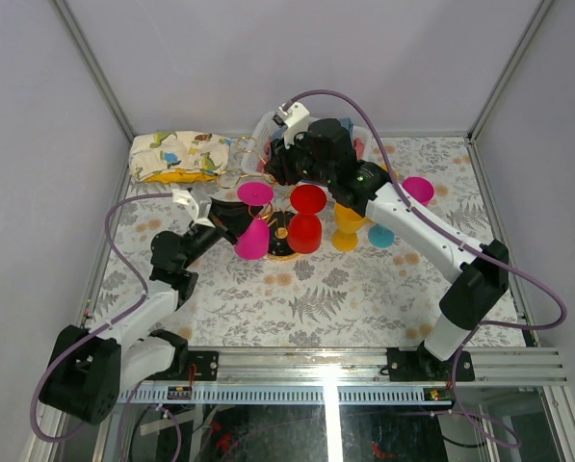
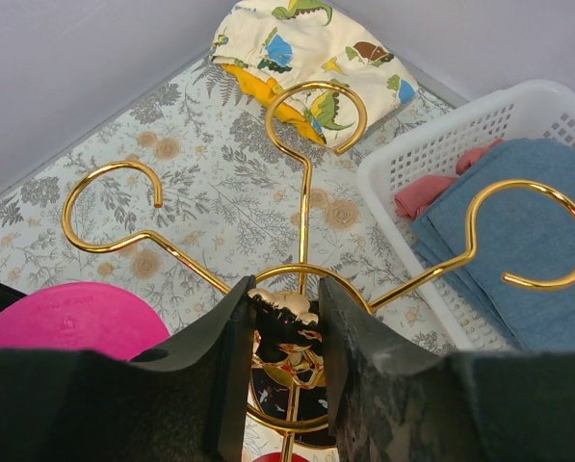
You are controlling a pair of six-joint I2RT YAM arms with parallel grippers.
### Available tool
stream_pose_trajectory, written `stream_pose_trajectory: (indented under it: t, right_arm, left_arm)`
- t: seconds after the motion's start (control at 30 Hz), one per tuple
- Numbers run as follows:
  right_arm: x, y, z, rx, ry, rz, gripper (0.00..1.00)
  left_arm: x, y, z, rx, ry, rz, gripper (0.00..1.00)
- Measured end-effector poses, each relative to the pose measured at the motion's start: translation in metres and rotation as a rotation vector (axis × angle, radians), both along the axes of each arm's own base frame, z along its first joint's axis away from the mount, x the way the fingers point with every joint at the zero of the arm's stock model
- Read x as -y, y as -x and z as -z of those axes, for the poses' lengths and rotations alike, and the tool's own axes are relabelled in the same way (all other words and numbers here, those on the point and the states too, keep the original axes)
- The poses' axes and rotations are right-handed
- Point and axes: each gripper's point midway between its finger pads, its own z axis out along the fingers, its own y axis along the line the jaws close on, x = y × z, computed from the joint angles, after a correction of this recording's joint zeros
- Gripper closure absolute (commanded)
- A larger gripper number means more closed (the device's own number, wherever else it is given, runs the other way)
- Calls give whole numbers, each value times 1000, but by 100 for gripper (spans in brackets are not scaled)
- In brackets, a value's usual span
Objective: Place the wine glass upside down on the wine glass rack
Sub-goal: Turn the wine glass upside down at the wine rack.
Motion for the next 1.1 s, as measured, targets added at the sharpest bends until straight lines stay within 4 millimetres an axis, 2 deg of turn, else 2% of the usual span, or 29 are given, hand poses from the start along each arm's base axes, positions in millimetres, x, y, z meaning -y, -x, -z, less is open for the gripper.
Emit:
stream_pose_trajectory:
  t: [0.6,0.83,1.1]
  right_arm:
    - [-3,4,-1,-7,-5,-25,100]
    - [-1,-2,-3,-15,-28,5,100]
    - [-2,-5,-3,-14,-36,10,100]
  left_arm:
    - [18,7,-3,-13,48,160,100]
    - [29,24,-7,15,30,275,100]
    - [31,30,-9,21,25,306,98]
